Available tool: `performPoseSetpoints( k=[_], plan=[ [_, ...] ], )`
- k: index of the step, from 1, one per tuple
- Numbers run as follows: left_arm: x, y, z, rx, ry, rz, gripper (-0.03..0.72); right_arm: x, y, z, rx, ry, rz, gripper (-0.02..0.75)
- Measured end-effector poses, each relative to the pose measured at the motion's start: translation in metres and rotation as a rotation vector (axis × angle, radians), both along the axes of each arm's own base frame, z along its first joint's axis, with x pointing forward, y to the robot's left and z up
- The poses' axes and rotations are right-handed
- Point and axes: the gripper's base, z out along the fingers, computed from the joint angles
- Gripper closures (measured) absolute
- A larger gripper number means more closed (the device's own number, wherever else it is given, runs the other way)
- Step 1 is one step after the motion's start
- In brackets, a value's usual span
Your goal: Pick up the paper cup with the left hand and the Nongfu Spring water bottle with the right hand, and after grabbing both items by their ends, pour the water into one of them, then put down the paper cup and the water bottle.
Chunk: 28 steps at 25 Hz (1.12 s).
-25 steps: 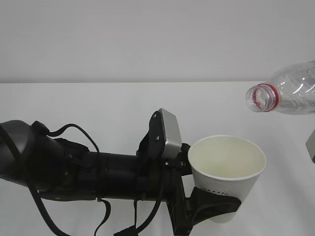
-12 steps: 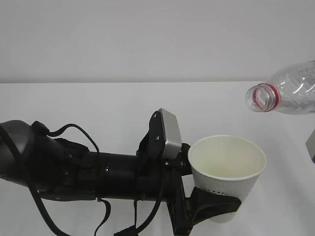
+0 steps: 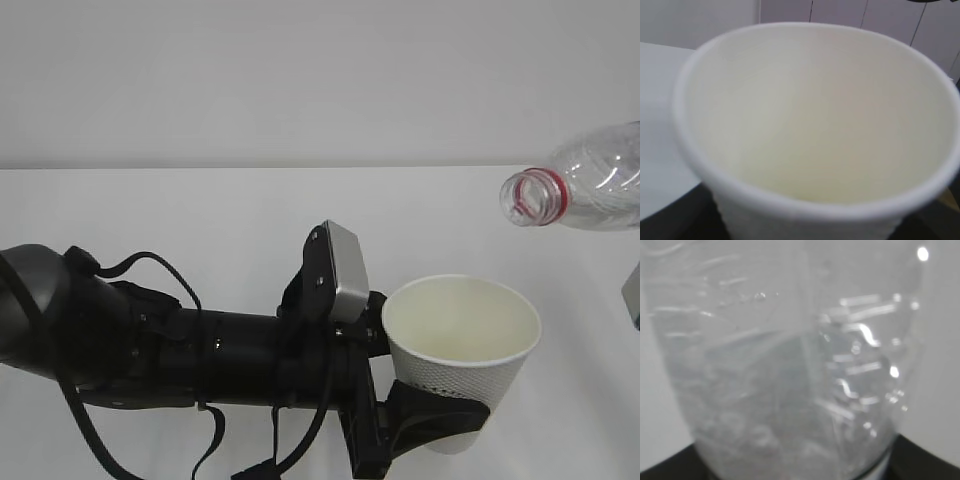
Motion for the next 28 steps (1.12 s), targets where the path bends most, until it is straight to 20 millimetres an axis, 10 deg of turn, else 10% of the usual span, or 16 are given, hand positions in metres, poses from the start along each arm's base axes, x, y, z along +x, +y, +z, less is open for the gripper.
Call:
performPoseSetpoints(
  k=[28],
  plan=[
    [0.0001,0.0000,0.0000,-0.001,0.000,0.001,0.139,-0.0002,0.0005,0.0034,-0.009,-0.040,0.005,0.344]
  ],
)
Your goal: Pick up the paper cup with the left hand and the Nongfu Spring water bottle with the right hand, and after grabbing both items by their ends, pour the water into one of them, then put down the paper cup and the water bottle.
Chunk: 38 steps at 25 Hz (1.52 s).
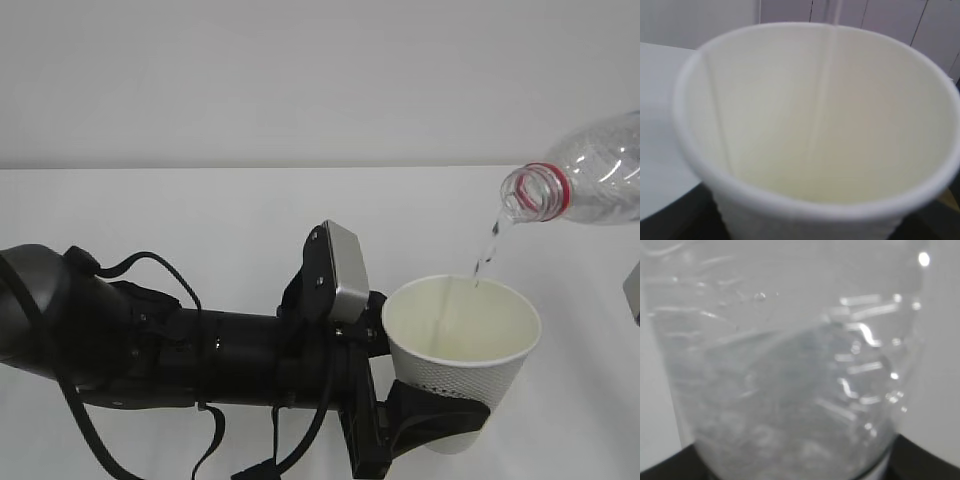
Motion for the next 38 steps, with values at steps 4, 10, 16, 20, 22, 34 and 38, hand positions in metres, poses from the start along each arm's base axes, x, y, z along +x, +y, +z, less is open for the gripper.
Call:
performPoseSetpoints(
  k=[4,10,16,20,22,34,38],
  plan=[
    [0.0000,0.0000,0.0000,0.000,0.000,0.000,0.139,0.0000,0.0000,0.0000,0.000,0.000,0.000,0.344],
    [0.0000,0.0000,0.0000,0.000,0.000,0.000,0.139,0.0000,0.0000,0.0000,0.000,0.000,0.000,0.344],
    [0.0000,0.0000,0.0000,0.000,0.000,0.000,0.139,0.0000,0.0000,0.0000,0.000,0.000,0.000,0.344],
    [0.0000,0.0000,0.0000,0.000,0.000,0.000,0.139,0.0000,0.0000,0.0000,0.000,0.000,0.000,0.345],
    [0.0000,0.0000,0.0000,0.000,0.000,0.000,0.139,0.0000,0.0000,0.0000,0.000,0.000,0.000,0.346],
    [0.0000,0.0000,0.0000,0.000,0.000,0.000,0.139,0.0001,-0.0005,0.0001,0.005,0.000,-0.006,0.348],
    [0.0000,0.0000,0.0000,0.000,0.000,0.000,0.139,0.0001,-0.0006,0.0001,0.006,0.000,-0.006,0.349]
  ],
)
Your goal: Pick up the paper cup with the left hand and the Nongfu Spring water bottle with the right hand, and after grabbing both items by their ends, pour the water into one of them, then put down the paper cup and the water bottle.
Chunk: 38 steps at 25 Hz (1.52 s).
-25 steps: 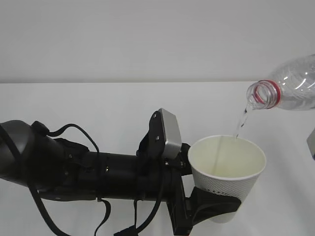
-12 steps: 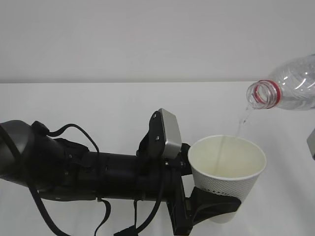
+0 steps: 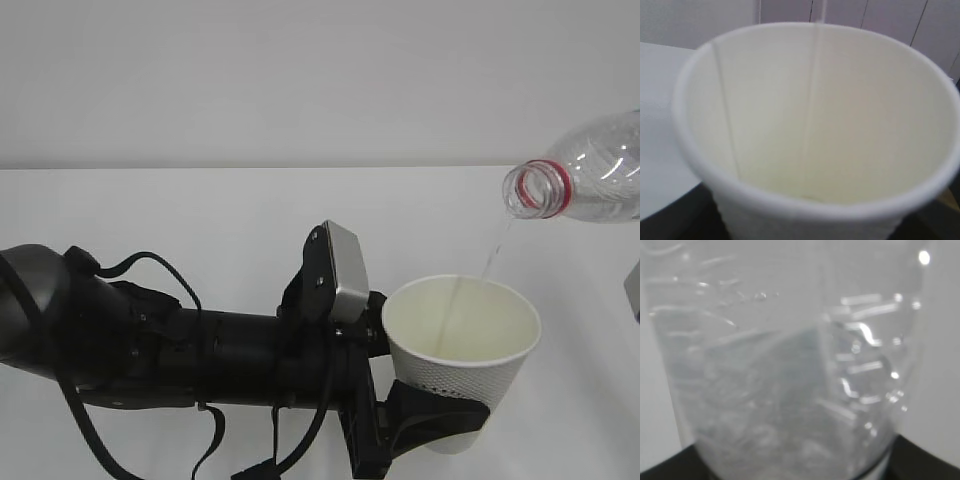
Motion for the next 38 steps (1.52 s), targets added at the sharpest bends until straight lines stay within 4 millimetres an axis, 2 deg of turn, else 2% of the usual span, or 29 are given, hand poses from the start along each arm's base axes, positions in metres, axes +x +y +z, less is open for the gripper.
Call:
performPoseSetpoints(
  k=[38],
  plan=[
    [0.0000,0.0000,0.0000,0.000,0.000,0.000,0.139,-0.0001,0.0001,0.0014,-0.015,-0.020,0.000,0.349]
  ],
)
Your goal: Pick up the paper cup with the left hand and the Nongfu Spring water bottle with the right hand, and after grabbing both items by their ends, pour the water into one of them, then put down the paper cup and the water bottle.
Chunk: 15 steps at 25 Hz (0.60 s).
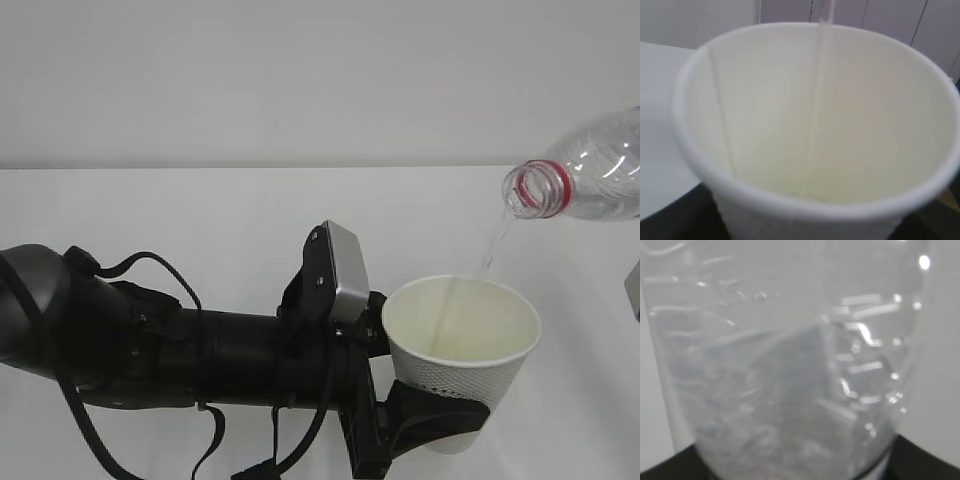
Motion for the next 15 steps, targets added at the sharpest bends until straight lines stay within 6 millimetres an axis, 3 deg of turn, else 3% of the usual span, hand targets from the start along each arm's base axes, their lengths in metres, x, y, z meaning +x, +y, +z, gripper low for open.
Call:
performPoseSetpoints(
  k=[15],
  plan=[
    [0.0000,0.0000,0.0000,0.000,-0.002,0.000,0.140,0.0000,0.0000,0.0002,0.000,-0.002,0.000,0.349]
  ],
)
